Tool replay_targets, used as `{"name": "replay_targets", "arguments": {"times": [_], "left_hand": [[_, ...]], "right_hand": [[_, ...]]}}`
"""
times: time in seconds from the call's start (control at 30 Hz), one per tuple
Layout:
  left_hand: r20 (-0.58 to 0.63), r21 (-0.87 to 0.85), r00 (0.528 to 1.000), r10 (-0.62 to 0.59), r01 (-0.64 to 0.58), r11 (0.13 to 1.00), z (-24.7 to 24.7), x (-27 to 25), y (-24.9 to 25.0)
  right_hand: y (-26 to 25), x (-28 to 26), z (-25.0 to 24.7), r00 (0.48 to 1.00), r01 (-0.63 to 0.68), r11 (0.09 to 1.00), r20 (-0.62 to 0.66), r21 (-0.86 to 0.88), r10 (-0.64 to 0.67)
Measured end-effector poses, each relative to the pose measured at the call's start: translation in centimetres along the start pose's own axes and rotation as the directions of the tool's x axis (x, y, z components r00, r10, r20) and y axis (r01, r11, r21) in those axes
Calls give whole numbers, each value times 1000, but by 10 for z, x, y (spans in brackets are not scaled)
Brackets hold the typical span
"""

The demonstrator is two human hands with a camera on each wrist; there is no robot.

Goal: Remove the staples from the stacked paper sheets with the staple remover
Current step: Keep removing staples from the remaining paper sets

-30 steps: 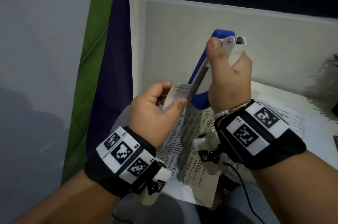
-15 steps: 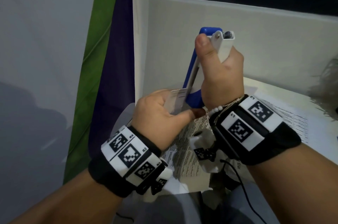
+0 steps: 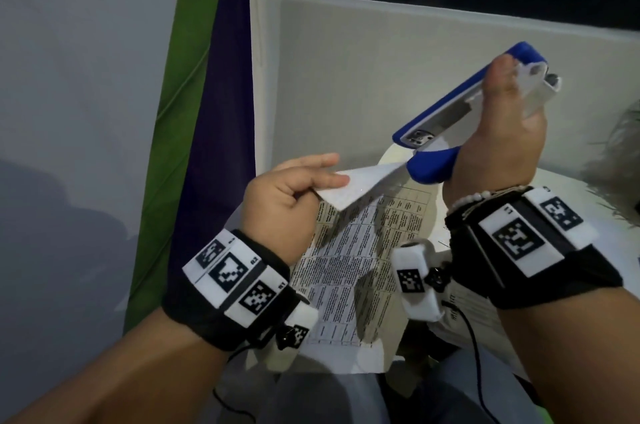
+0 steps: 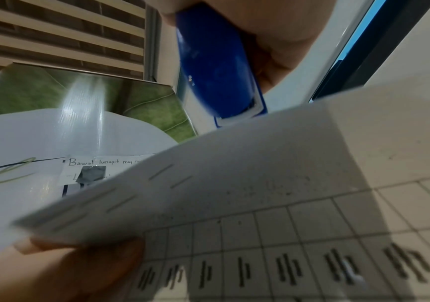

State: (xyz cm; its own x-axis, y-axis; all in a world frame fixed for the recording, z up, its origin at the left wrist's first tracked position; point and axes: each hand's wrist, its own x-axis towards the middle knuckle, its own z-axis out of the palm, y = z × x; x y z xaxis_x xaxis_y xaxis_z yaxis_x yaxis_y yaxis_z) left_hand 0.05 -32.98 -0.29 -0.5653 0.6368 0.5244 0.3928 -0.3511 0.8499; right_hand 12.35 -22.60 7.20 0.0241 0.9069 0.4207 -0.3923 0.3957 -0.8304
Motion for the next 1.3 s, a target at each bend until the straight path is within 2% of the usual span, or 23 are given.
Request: {"name": "replay_targets", "arguments": {"times": [0.13,0.3,0.4,0.5,0.6,0.97,1.13,1.3], "left_hand": [[36,71,992,121,-123,990,-2,-3,0],[46,117,988,145,-149,982,0,-4,-1],[28,110,994,109,-112,988,0,-3,0],[-24,48,999,-46,47,998,0,1,2],[-2,0,991,-130,130,991,2,2,5],[48,1,999,-17,17,1000,10,-8,17],[52,-4,999,17,-16,1000,10,-9,17],[37,9,999,3,-4,1000,9,-8,17]], "right_hand": [[3,-2,-5,1000,19,999,11,-42,-18],[5,-5,-8,997,62,997,51,-55,-59],[4,-6,-11,987,127,990,109,-58,-121],[4,-10,-12,968,200,978,167,-58,-188],[5,-11,-9,967,179,984,187,-14,-173],[3,-4,3,972,158,977,197,-141,-129],[4,-7,5,972,160,979,193,-128,-134],[2,-5,6,966,166,976,224,-141,-132]]}}
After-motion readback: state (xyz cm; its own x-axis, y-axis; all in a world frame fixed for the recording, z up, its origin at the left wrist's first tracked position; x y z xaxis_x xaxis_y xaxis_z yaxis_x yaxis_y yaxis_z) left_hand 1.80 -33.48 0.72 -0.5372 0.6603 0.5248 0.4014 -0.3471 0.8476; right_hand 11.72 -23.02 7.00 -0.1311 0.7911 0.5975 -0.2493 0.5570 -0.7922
